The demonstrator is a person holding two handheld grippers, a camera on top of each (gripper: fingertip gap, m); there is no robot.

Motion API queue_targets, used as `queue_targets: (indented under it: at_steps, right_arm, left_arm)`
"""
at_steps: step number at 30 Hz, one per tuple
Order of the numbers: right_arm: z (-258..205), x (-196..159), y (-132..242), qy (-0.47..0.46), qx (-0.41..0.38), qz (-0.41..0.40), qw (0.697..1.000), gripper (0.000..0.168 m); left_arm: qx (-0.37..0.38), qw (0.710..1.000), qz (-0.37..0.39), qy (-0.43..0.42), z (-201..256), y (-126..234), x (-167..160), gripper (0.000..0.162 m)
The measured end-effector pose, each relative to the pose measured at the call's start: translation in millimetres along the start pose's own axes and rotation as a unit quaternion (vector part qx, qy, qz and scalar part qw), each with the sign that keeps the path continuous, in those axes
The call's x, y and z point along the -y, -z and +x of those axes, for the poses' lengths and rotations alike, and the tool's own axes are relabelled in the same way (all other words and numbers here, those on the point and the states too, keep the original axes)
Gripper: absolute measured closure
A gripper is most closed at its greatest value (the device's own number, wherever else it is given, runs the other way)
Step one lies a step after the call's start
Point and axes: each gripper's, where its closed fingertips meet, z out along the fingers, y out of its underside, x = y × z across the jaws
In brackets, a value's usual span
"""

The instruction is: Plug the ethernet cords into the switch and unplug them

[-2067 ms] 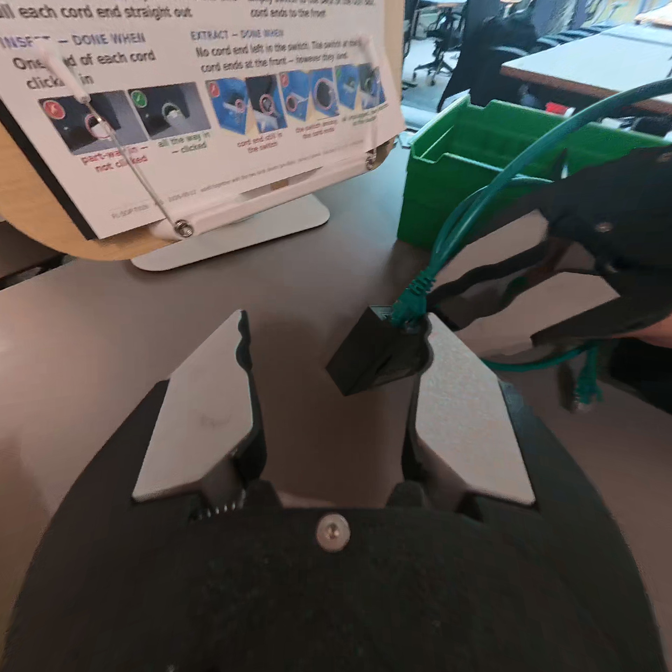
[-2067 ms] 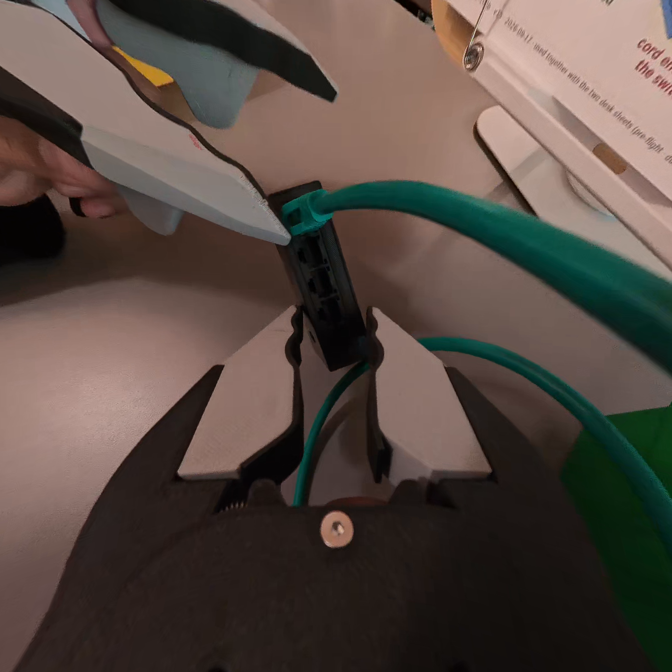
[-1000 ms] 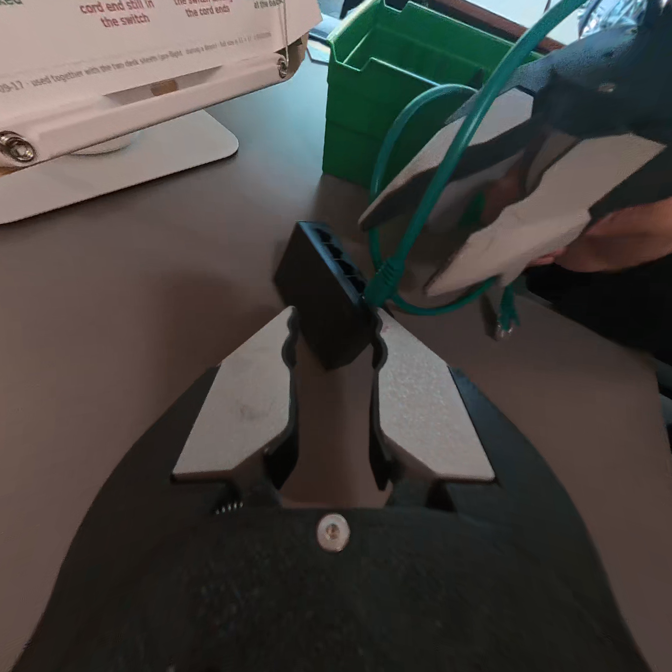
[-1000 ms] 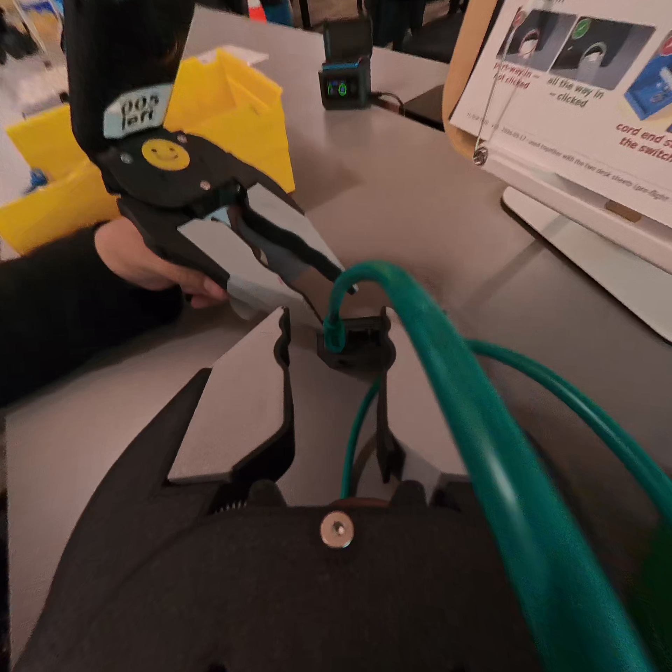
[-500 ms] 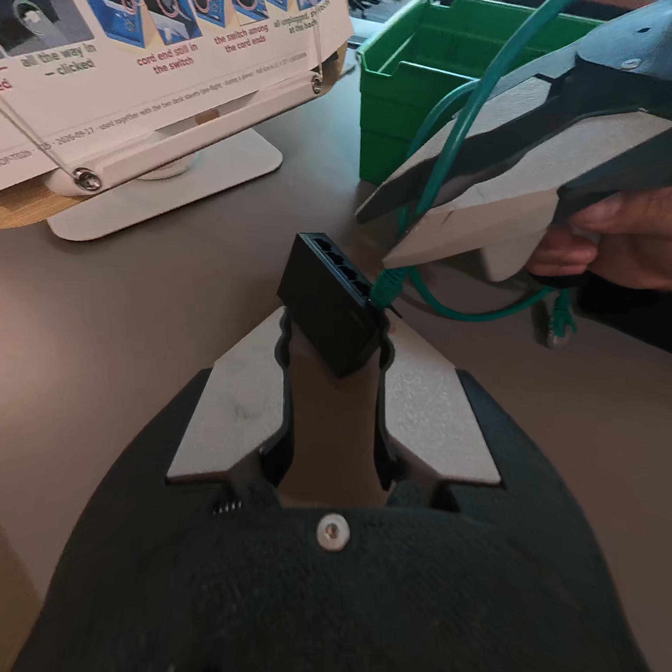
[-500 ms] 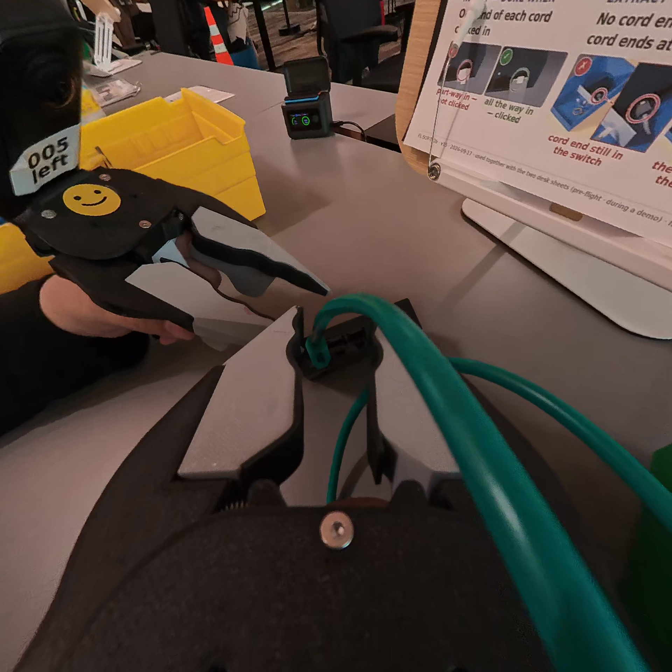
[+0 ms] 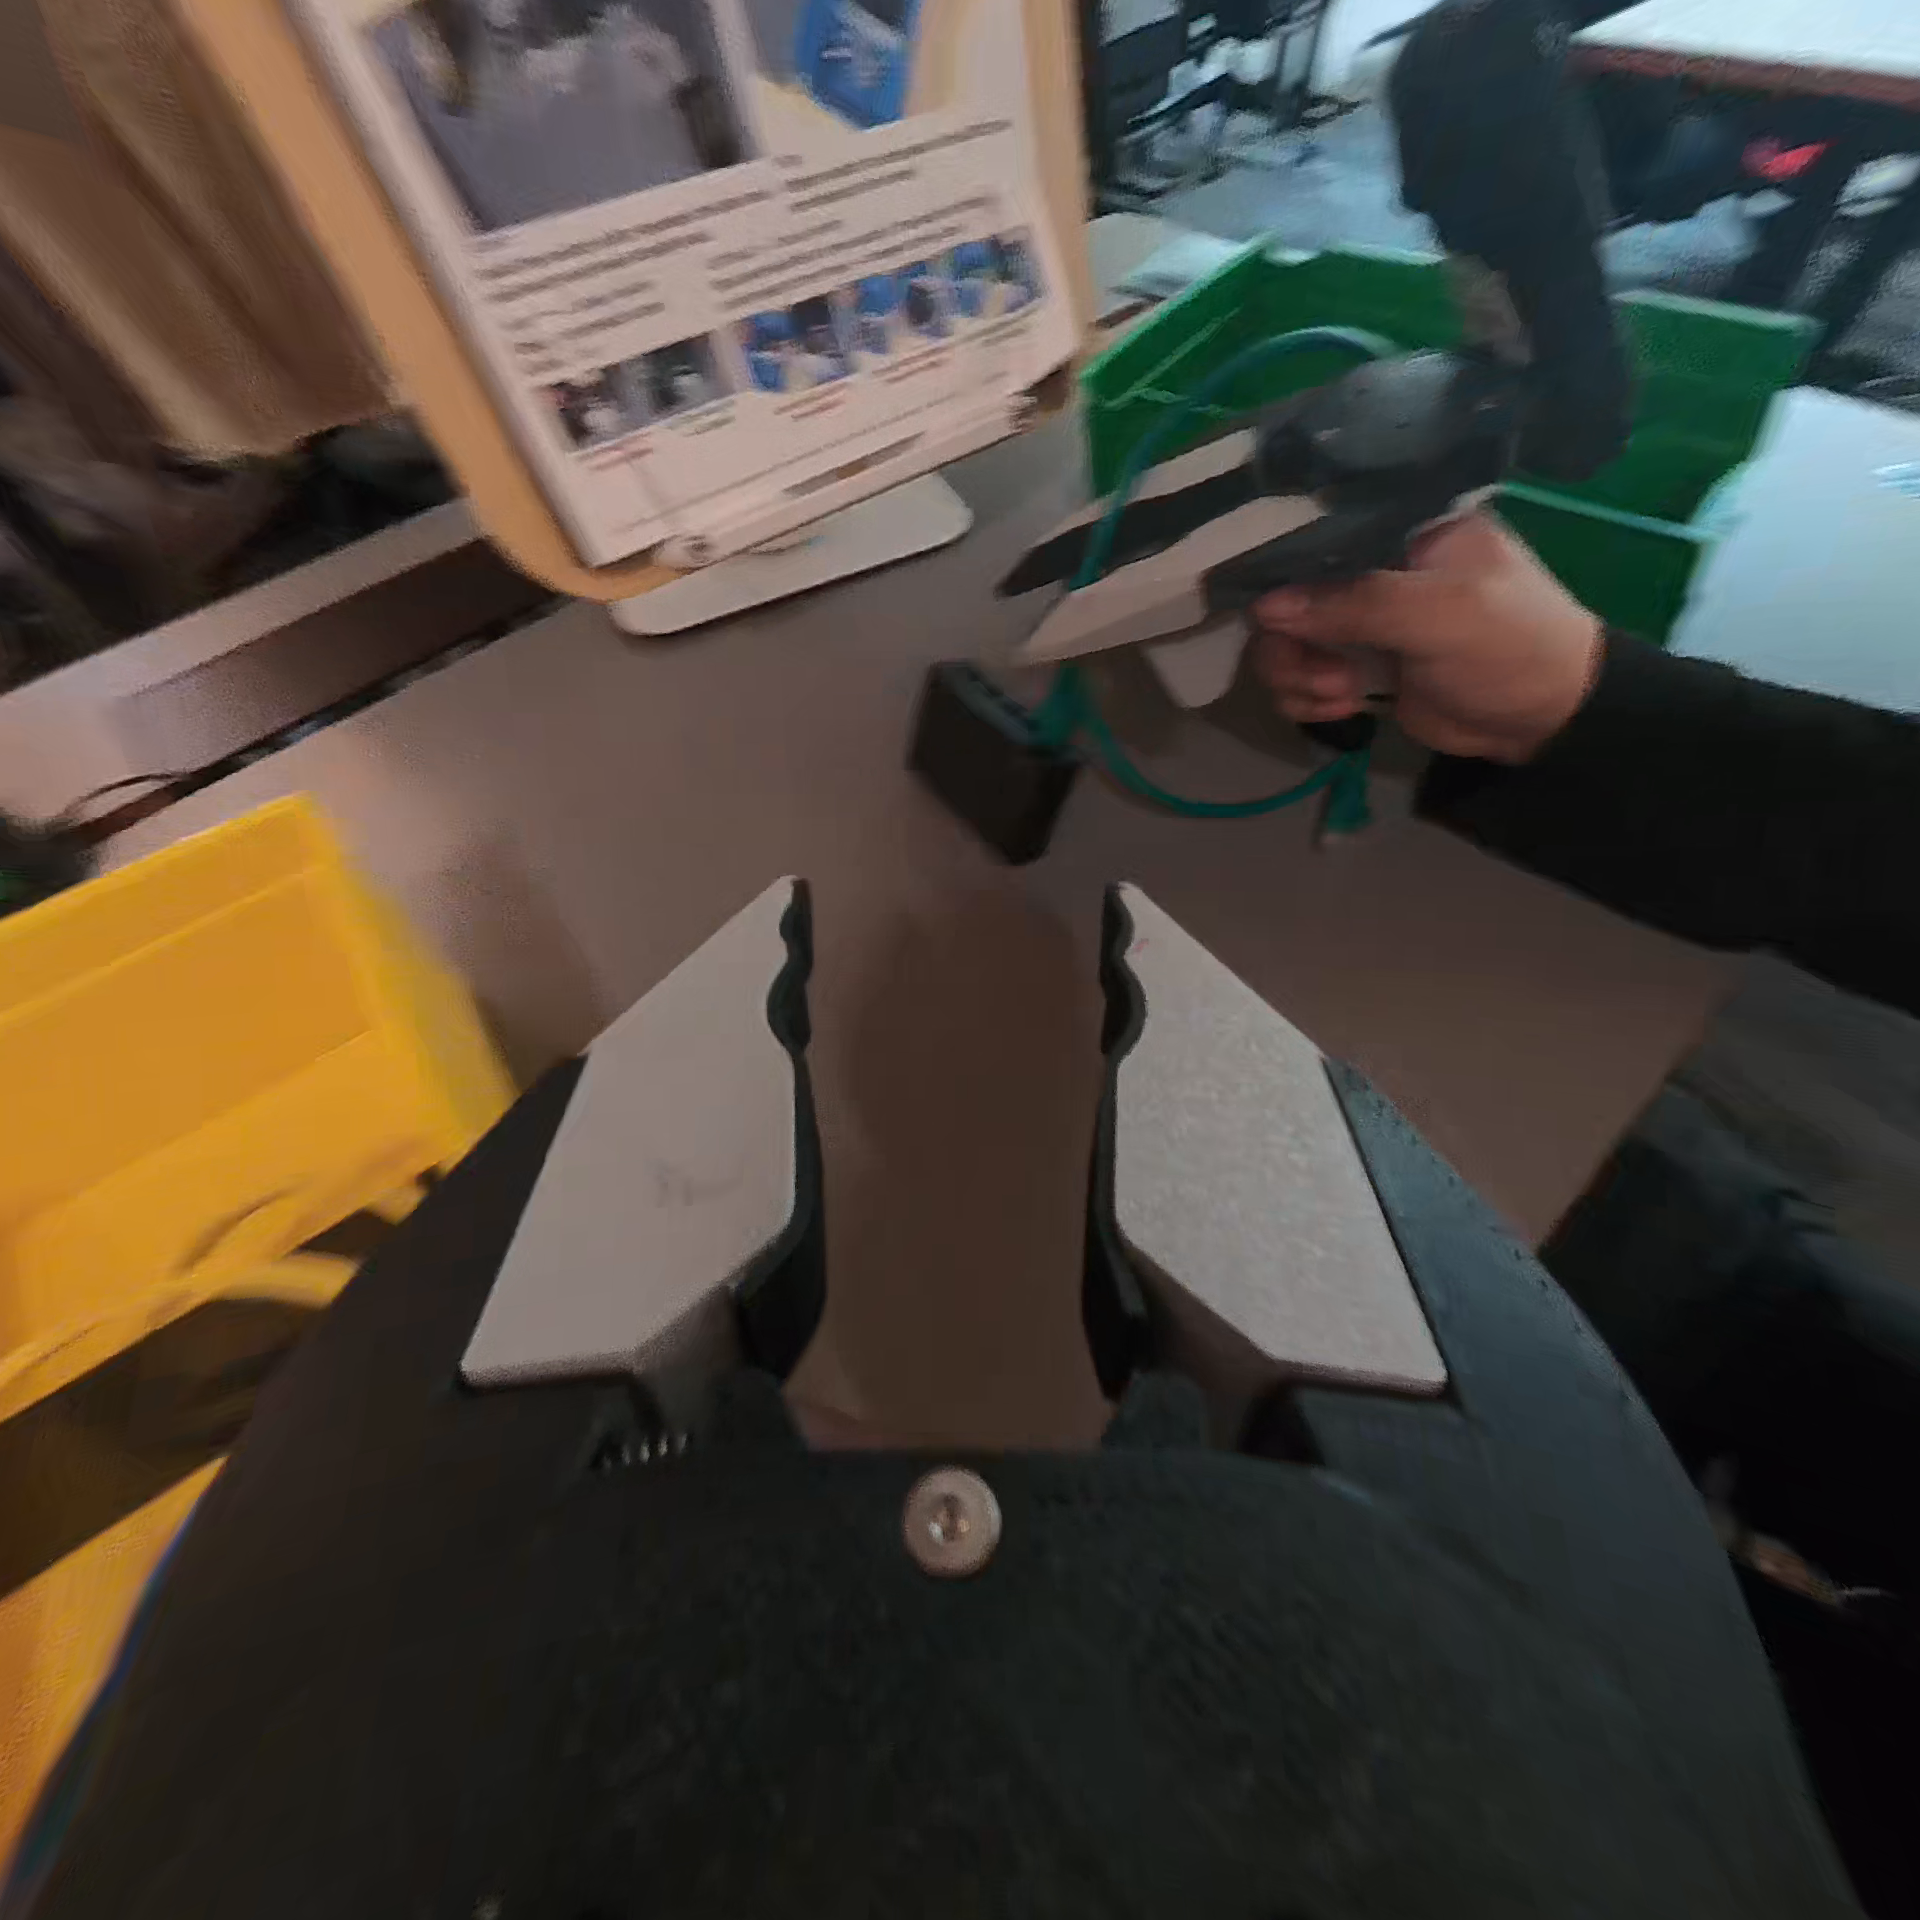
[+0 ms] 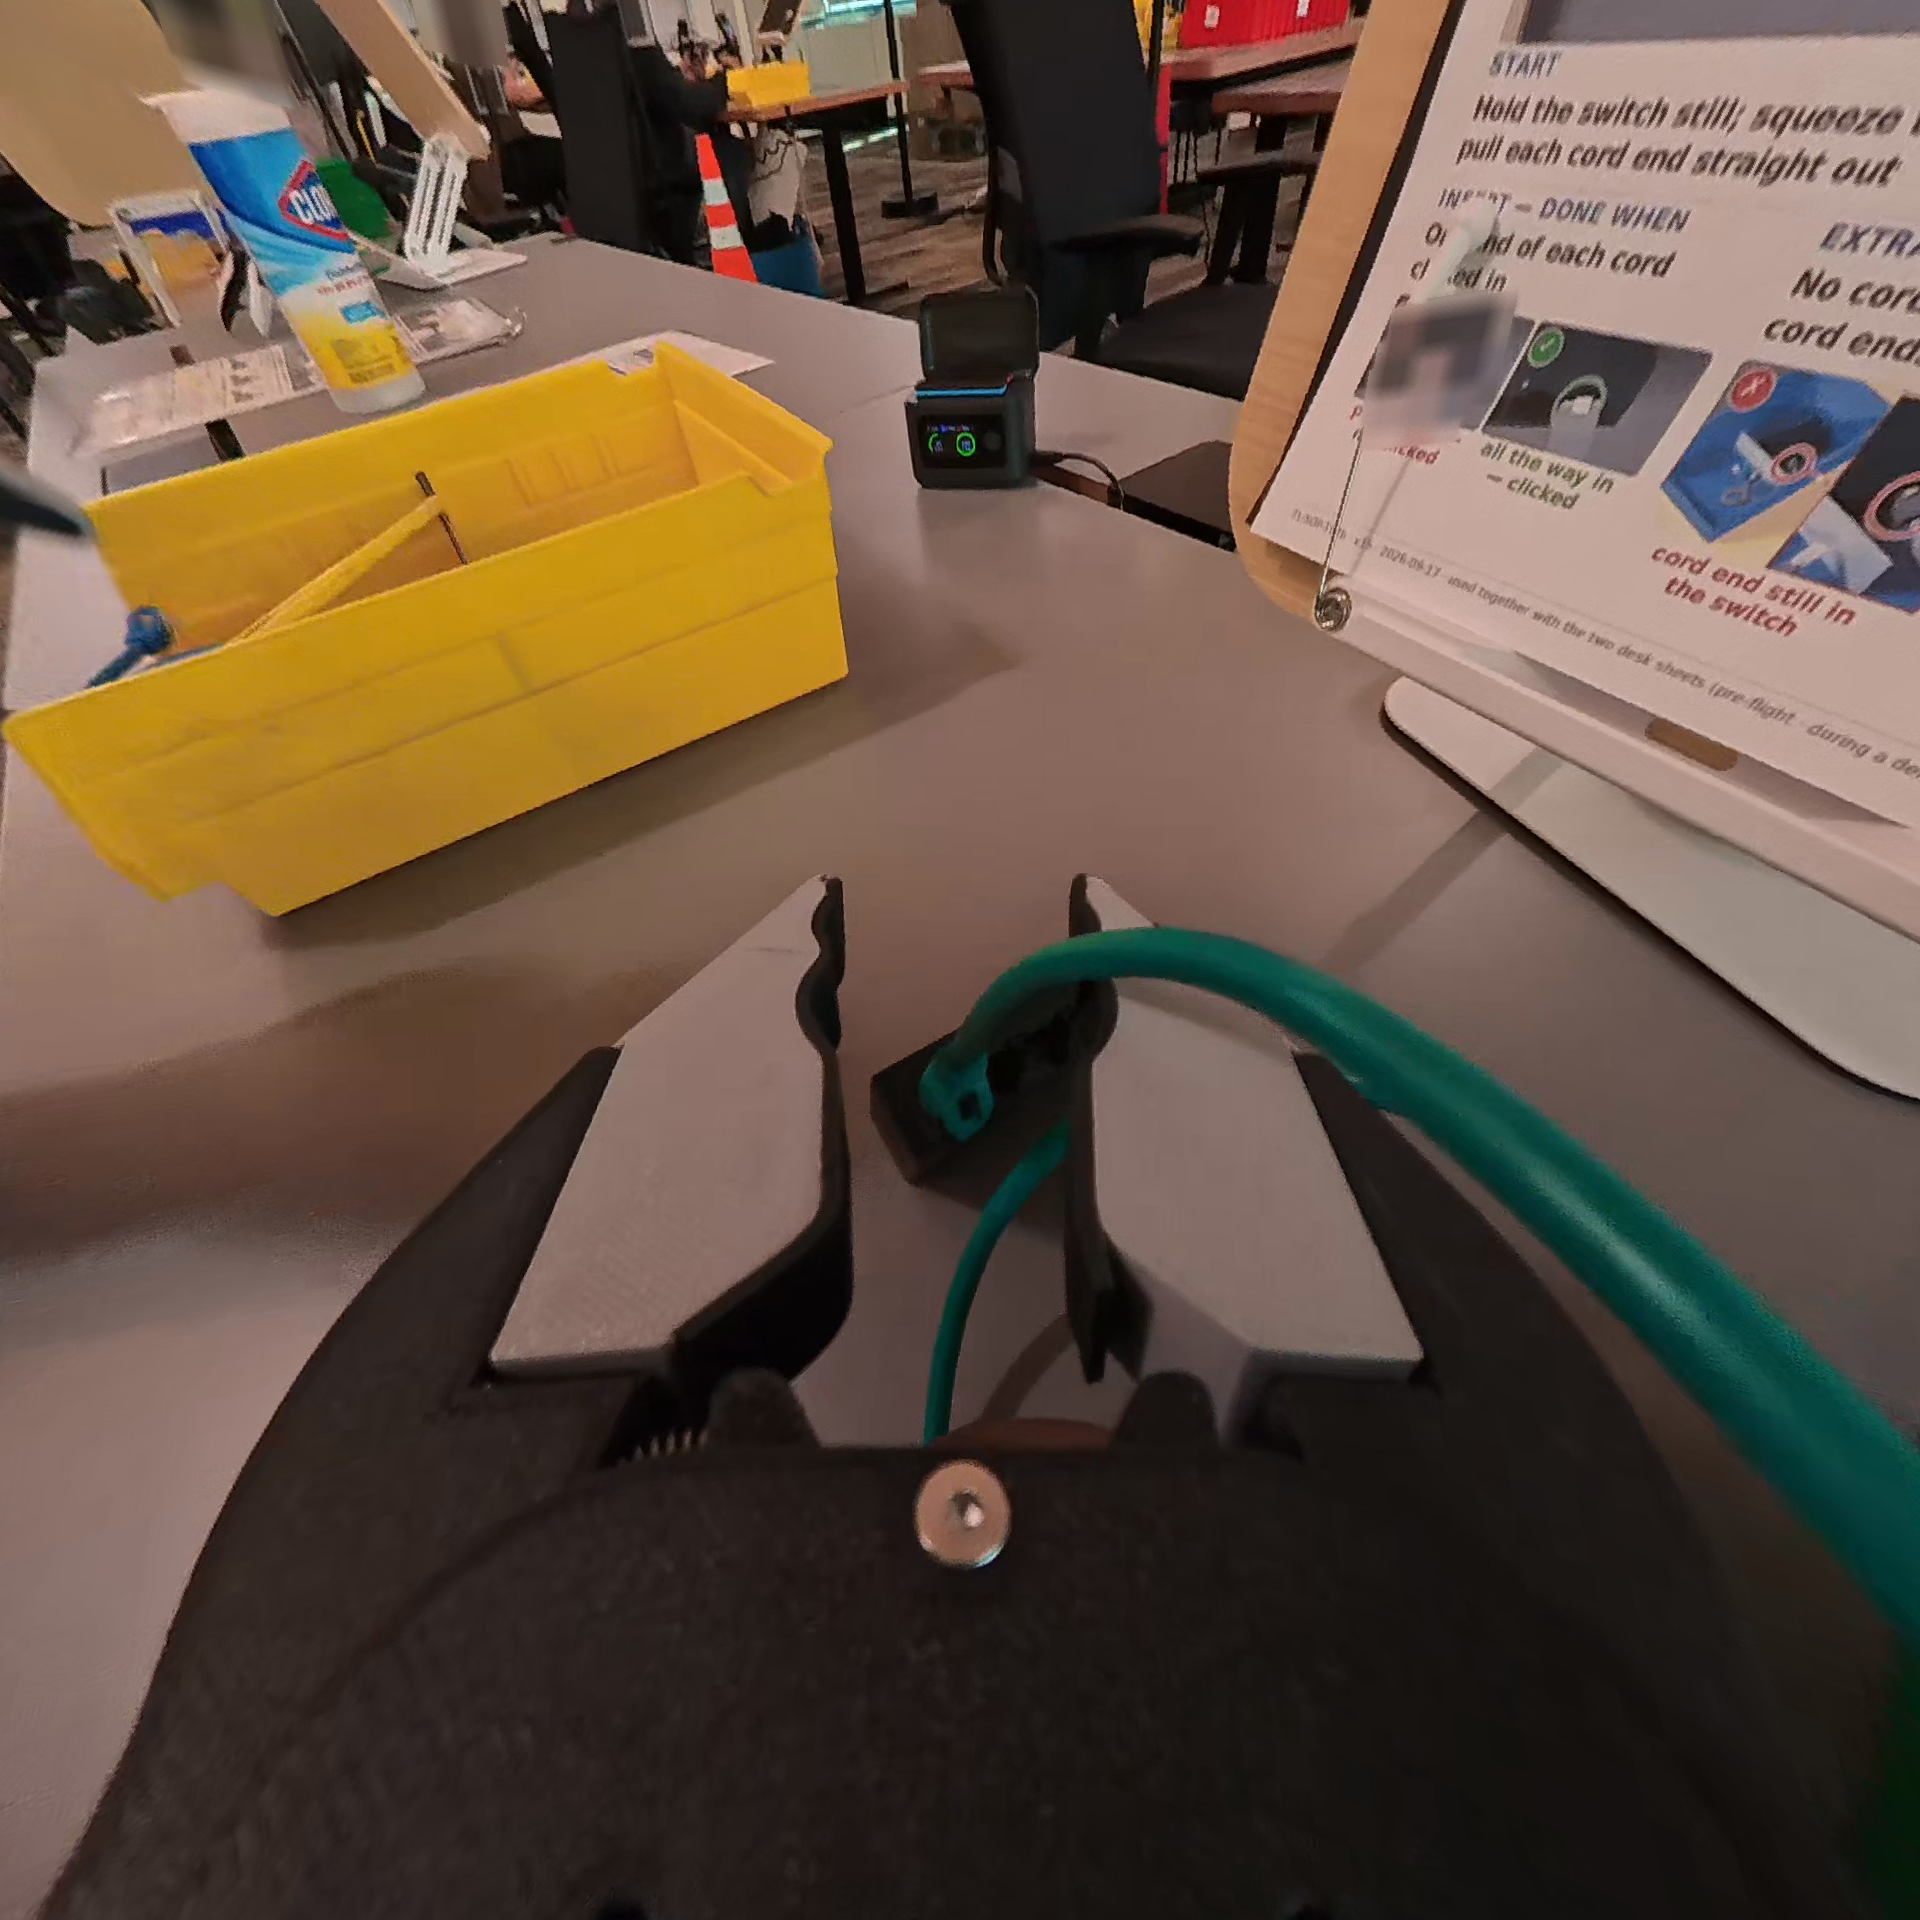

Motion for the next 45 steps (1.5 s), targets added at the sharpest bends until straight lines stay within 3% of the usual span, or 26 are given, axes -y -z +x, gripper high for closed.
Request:
queue_targets:
  at_steps: [4, 7, 12, 14, 15, 23, 25, 28, 31, 32, 33, 37, 39, 45]
  right_arm:
    - [0, 5, 4, -0.004, -0.002, 0.011, 1.0, 0.129]
    - [0, 5, 4, -0.009, 0.001, 0.011, 1.0, 0.128]
    - [0, -2, 0, -0.005, 0.0, -0.002, 1.0, 0.129]
    - [0, -4, -1, -0.004, 0.0, -0.007, 1.0, 0.129]
    - [-1, -4, -2, -0.003, 0.0, -0.008, 1.0, 0.129]
    - [-5, -5, -2, 0.003, 0.004, -0.015, 1.0, 0.128]
    - [-6, -5, -2, 0.004, 0.004, -0.015, 1.0, 0.128]
    - [-6, -5, -2, 0.005, 0.003, -0.015, 1.0, 0.128]
    - [-6, -5, -2, 0.003, 0.004, -0.014, 1.0, 0.128]
    - [-6, -5, -2, 0.003, 0.004, -0.014, 1.0, 0.128]
    - [-6, -5, -2, 0.003, 0.004, -0.014, 1.0, 0.128]
    - [-5, -5, -2, -0.001, 0.006, -0.016, 1.0, 0.129]
    - [-5, -5, -2, -0.001, 0.006, -0.016, 1.0, 0.129]
    - [-6, -4, -2, 0.004, 0.004, -0.017, 1.0, 0.129]
  left_arm:
    - [0.142, 0.986, -0.086, 0.018, -87, 53, -35, 0.11]
    - [0.14, 0.975, -0.142, 0.093, -117, 62, -74, 0.109]
    - [0.058, 0.96, -0.185, 0.2, -125, 43, -116, 0.112]
    - [0.016, 0.956, -0.196, 0.217, -119, 33, -124, 0.128]
    - [-0.004, 0.956, -0.197, 0.218, -116, 30, -125, 0.162]
    - [0.07, 0.968, -0.162, 0.178, -149, 49, -85, 0.162]
    - [0.064, 0.961, -0.171, 0.206, -150, 47, -90, 0.13]
    - [0.055, 0.951, -0.183, 0.242, -148, 35, -106, 0.121]
    - [0.043, 0.946, -0.201, 0.252, -140, 19, -122, 0.124]
    - [0.033, 0.947, -0.201, 0.247, -136, 16, -123, 0.136]
    - [0.025, 0.952, -0.194, 0.237, -134, 14, -119, 0.162]
    - [0.065, 0.957, -0.177, 0.22, -147, 21, -101, 0.162]
    - [0.066, 0.956, -0.168, 0.233, -150, 26, -94, 0.136]
    - [0.072, 0.947, -0.178, 0.257, -152, 20, -106, 0.121]
